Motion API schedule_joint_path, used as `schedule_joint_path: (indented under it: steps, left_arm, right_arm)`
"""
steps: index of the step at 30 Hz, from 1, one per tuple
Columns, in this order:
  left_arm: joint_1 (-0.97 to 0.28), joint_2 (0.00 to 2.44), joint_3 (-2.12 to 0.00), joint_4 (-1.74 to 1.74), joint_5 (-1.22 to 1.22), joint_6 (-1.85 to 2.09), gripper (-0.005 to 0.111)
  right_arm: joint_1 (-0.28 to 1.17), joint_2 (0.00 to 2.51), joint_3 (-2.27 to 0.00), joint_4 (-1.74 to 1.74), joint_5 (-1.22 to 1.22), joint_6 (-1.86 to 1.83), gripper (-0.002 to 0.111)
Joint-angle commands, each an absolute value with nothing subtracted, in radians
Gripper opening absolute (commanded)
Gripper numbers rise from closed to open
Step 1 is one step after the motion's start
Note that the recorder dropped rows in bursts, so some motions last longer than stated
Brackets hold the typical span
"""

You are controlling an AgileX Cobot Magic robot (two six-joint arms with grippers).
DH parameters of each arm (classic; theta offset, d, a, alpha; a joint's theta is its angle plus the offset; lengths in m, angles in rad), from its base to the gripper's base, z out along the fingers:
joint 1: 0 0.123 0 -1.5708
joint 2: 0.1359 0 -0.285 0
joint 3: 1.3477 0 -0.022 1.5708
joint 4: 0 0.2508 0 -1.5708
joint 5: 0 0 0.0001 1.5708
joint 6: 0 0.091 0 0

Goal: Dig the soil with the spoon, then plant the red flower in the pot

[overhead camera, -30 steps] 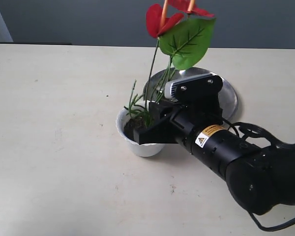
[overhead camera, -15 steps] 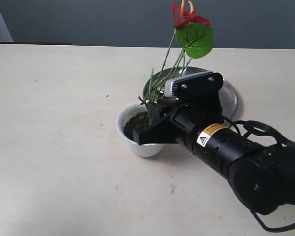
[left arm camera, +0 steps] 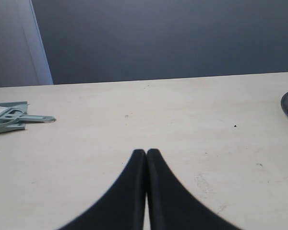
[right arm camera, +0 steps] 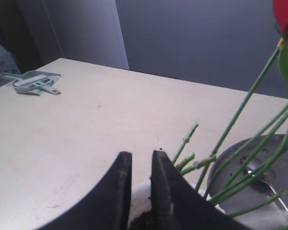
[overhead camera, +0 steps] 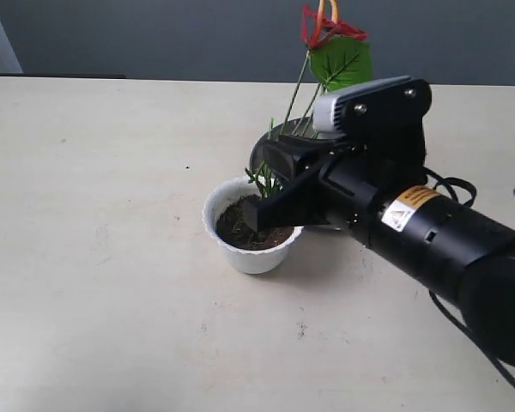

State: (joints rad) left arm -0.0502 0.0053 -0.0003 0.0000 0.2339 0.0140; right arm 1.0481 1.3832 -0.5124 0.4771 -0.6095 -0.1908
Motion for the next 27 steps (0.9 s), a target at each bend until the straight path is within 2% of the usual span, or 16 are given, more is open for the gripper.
schedule_joint_path:
  steps: [1,5,10,13,22,27]
  left_arm:
    - [-0.05,0.0,0.0,0.0,0.233,0.01,0.0]
    - [-0.05,0.0,0.0,0.0,0.233,0.01,0.0]
    - [-0.05,0.0,0.0,0.0,0.233,0.01,0.0]
    - [-0.05,0.0,0.0,0.0,0.233,0.01,0.0]
    - [-0.05,0.0,0.0,0.0,0.233,0.01,0.0]
    - [-0.05,0.0,0.0,0.0,0.233,0.01,0.0]
  right_arm:
    - [1.049,1.232,-0.511,0.599,-0.417,-0.361,-0.001]
    - [1.047,1.084,-0.511,0.761,-0.198,-0.558,-0.001]
    - [1.047,0.955,-0.511,0.931,-0.092,-0.689,-0.001]
    - [1.047,0.936,-0.51,0.943,-0.144,-0.708,-0.001]
    - [1.047,0.964,-0.512,1.038,-0.532,-0.71,-0.001]
    - [1.047,0.966,-0.512,1.093,-0.515,-0.71,-0.001]
